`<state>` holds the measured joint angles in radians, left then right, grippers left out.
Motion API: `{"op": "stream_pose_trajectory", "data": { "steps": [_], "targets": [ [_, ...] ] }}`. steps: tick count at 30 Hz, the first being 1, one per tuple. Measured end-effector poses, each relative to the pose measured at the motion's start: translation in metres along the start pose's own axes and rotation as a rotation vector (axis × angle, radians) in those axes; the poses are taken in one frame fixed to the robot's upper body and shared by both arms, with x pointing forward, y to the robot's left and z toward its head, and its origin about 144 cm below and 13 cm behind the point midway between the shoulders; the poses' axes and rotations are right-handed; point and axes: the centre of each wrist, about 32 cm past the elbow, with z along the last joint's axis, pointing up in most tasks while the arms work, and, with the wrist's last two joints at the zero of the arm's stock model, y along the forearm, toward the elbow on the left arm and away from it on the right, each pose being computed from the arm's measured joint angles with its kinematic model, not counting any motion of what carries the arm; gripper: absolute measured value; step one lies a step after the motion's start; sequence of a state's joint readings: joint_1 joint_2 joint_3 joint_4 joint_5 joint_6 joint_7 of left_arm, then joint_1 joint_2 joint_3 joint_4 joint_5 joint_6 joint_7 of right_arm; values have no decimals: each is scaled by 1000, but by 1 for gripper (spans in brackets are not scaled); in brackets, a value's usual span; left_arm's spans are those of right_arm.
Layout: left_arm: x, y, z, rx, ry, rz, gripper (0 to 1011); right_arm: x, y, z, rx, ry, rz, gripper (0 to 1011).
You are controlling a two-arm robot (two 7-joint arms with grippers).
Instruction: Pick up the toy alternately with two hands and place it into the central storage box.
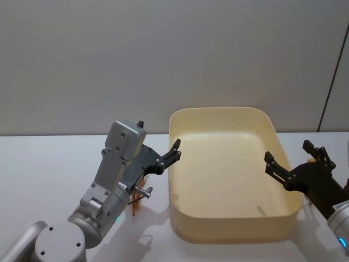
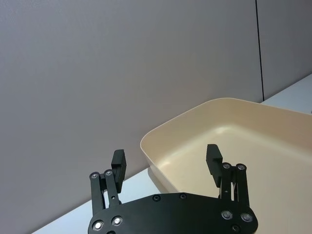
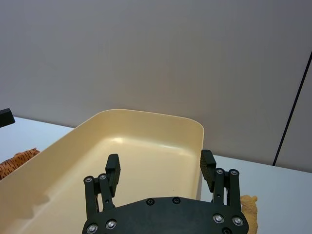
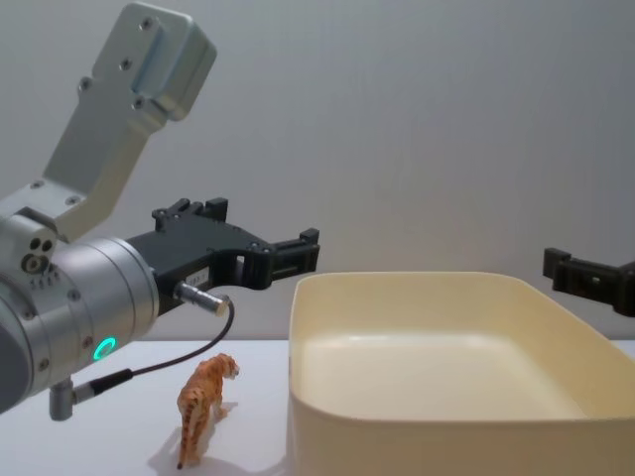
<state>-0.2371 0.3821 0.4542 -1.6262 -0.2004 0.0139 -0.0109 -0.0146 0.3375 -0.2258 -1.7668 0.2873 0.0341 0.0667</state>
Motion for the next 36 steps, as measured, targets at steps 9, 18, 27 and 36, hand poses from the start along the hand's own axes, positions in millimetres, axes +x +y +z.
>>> {"op": "stream_pose_trajectory", "data": {
  "steps": [9, 18, 27, 36],
  "targets": [
    [0, 0, 0, 0, 0, 0, 1001, 0, 0, 0, 0, 0, 0, 1001],
    [0, 0, 0, 0, 0, 0, 1001, 0, 0, 0, 0, 0, 0, 1001],
    [0, 0, 0, 0, 0, 0, 1001, 0, 0, 0, 0, 0, 0, 1001],
    [0, 0, 0, 0, 0, 0, 1001, 0, 0, 0, 0, 0, 0, 1001]
  ]
}}
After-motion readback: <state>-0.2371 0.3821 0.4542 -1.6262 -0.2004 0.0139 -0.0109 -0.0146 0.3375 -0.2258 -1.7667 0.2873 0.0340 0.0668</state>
